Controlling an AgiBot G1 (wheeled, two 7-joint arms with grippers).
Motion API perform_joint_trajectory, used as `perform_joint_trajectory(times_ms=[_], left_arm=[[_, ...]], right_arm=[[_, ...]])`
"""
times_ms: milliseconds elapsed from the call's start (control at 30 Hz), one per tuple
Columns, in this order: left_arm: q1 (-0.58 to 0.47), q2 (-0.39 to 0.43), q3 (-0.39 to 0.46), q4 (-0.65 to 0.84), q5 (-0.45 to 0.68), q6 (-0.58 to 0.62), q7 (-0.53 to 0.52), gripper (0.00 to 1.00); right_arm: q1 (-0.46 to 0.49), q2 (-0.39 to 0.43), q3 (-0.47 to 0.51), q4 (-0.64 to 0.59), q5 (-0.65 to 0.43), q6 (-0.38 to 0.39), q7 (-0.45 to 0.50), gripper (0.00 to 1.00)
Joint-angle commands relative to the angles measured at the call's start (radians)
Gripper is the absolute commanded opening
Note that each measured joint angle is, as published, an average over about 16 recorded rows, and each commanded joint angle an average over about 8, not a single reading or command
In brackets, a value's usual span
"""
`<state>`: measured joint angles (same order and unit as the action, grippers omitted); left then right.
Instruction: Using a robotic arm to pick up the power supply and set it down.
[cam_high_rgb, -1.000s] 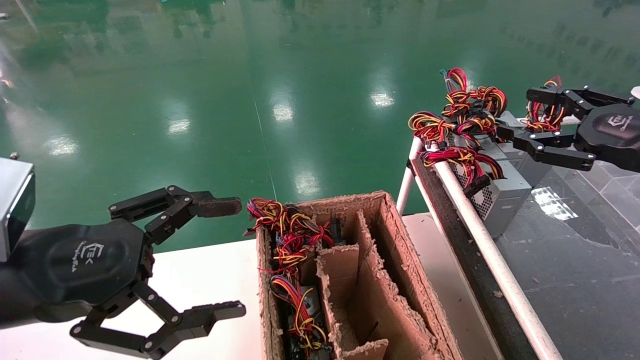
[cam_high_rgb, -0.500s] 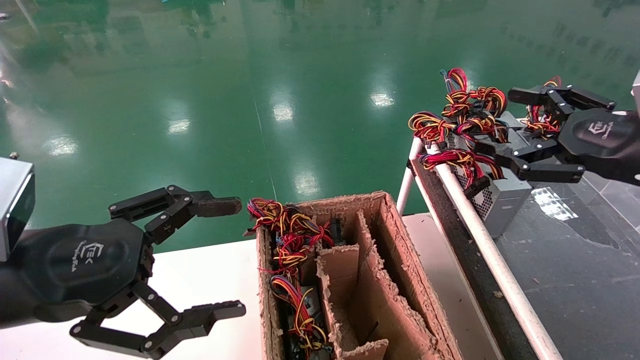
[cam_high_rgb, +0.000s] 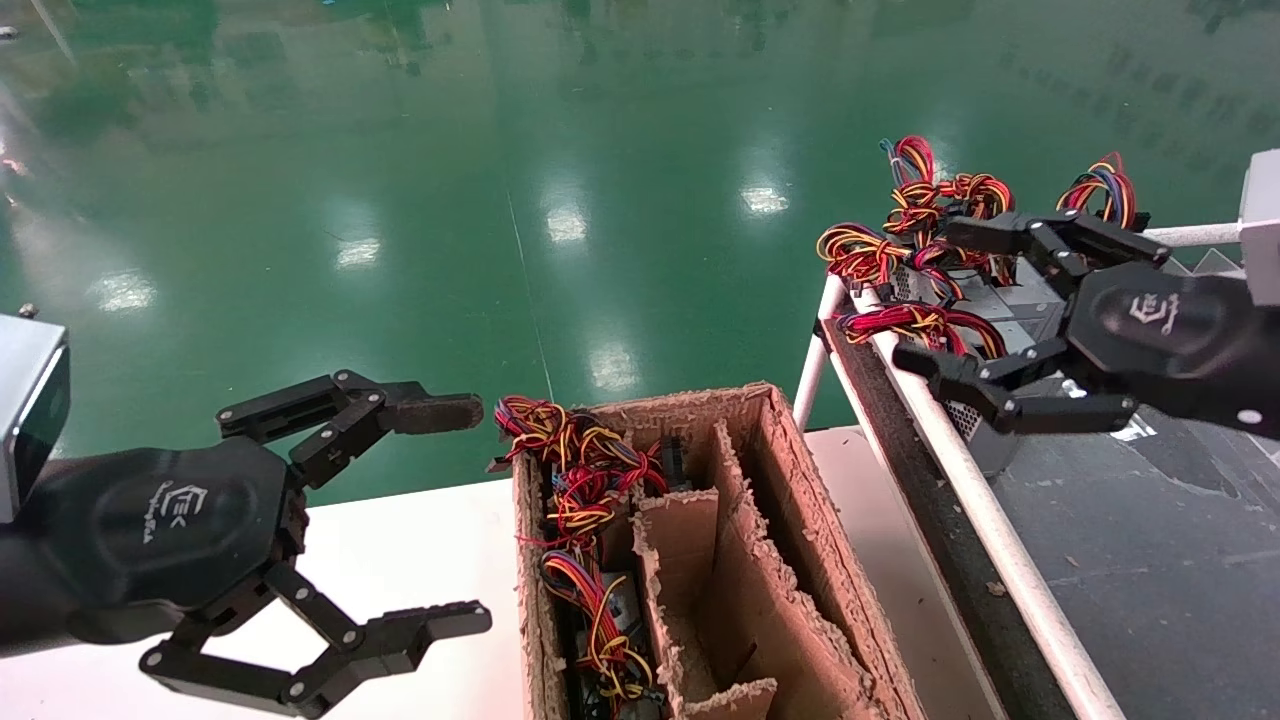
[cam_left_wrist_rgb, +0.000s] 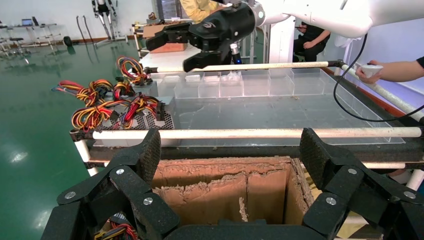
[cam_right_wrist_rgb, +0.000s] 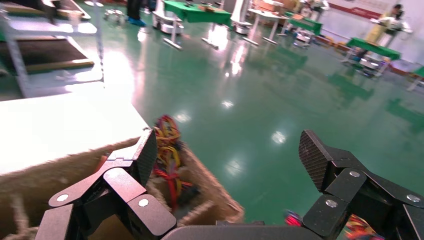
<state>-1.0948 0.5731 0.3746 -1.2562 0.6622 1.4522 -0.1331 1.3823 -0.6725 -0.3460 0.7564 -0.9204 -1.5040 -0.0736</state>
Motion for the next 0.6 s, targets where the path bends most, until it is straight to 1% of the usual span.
perform_joint_trajectory(times_ms=[33,600], left_arm=[[0.0,0.0,0.0,0.0,0.0,0.0,0.0,1.0],[0.0,0.0,0.0,0.0,0.0,0.0,0.0,1.0]], right_arm=[[-0.025,0.005,0.005,0.042,0.015,0.001,0.021,1.0],[-0.233,0.046,0.05,0.399,0.144,0.006,0.198,1.0]])
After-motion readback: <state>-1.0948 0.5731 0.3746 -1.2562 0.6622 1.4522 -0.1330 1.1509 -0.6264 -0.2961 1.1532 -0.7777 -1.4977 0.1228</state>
